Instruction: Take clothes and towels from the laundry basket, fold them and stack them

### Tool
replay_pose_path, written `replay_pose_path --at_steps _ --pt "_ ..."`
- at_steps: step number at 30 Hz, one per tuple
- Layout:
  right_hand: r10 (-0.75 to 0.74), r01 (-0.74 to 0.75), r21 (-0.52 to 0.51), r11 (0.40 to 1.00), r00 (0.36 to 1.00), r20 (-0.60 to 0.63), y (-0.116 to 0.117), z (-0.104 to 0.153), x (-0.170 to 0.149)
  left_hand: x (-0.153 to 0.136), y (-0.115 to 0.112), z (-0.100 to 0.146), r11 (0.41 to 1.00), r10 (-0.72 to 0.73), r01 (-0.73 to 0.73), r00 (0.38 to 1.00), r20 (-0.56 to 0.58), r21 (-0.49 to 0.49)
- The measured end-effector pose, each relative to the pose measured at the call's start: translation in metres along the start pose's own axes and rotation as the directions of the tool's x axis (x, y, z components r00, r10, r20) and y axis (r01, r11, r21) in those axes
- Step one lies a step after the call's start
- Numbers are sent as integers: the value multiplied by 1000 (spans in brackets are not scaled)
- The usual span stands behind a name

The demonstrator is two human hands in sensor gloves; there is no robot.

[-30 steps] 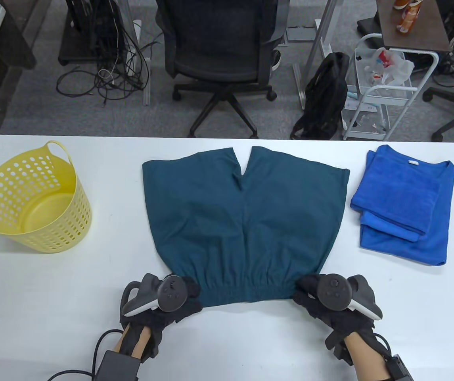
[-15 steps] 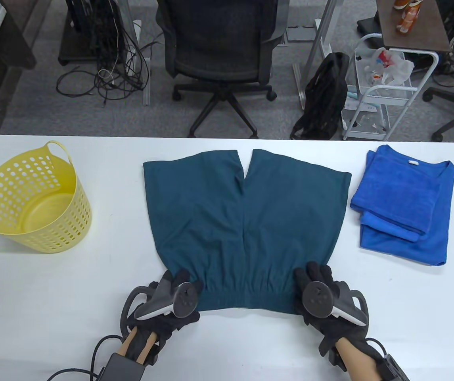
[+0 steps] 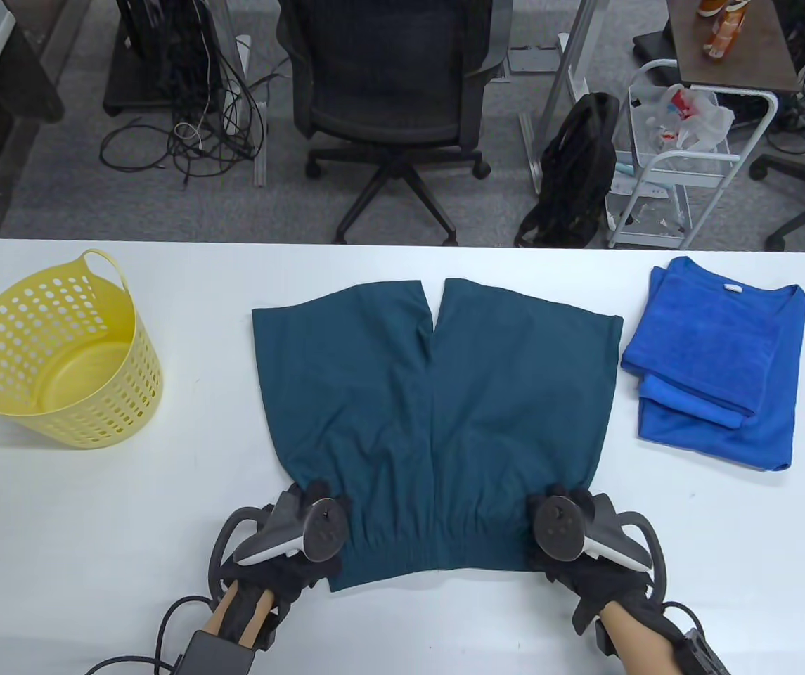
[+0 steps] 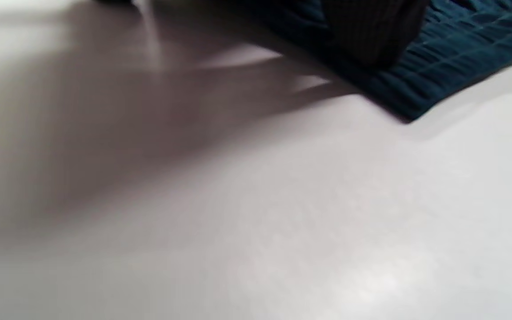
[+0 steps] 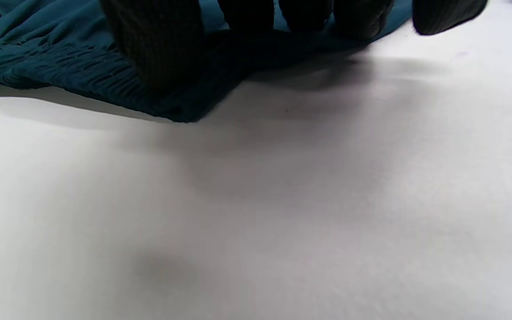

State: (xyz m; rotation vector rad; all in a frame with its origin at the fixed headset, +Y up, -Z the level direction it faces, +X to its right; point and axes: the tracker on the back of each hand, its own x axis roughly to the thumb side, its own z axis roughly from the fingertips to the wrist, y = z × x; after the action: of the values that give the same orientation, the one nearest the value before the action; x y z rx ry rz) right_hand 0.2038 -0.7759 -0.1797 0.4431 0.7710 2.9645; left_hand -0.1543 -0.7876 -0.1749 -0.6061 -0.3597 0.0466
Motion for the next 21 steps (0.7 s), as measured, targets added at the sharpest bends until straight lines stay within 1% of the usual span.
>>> replay_pose_path --at_steps 2,6,7,9,10,11,12,13,14,15,16,17,18,19,20,21 --pt "0 0 1 1000 1000 -1 0 0 0 -1 0 1 1000 -26 26 1000 -3 8" --pt "0 0 -3 1000 1000 -3 -1 0 -1 -1 0 1 999 -32 32 999 -4 10" --pt "4 -4 -6 1000 1000 2 -3 2 -1 -1 3 3 999 -39 39 999 1 2" --pt "13 -12 -87 996 1000 19 -13 9 1 -4 20 10 998 -57 57 998 -14 18" --pt "7 -3 -129 992 999 32 -18 13 2 -5 37 13 996 -51 54 998 -44 66" --pt "-2 9 -162 987 999 47 -21 15 4 -5 48 12 993 -39 46 997 -62 107" --pt "-15 30 -204 978 997 76 -24 16 10 -4 71 8 984 -17 33 996 -92 173" --pt "-10 34 -220 975 994 108 -25 16 16 -1 89 2 978 -19 39 995 -101 207" --pt "-2 32 -226 974 991 130 -25 16 20 3 109 -8 970 -38 61 994 -102 236" --pt "14 22 -220 975 987 163 -24 15 28 11 130 -25 957 -70 98 991 -110 272" --pt "20 19 -207 978 983 183 -22 15 32 16 141 -37 949 -92 122 989 -113 292" --pt "25 15 -175 984 974 225 -20 14 39 27 156 -62 938 -138 166 984 -112 304" --pt "23 14 -137 991 964 264 -17 13 44 37 164 -88 938 -177 202 978 -115 280" --pt "14 14 -89 996 953 303 -15 13 48 44 167 -107 943 -200 223 973 -113 248" --pt "8 8 -46 999 944 330 -13 13 50 52 168 -131 949 -233 253 965 -119 189" --pt "6 4 -29 1000 942 337 -12 13 51 56 167 -146 950 -256 274 958 -129 148"
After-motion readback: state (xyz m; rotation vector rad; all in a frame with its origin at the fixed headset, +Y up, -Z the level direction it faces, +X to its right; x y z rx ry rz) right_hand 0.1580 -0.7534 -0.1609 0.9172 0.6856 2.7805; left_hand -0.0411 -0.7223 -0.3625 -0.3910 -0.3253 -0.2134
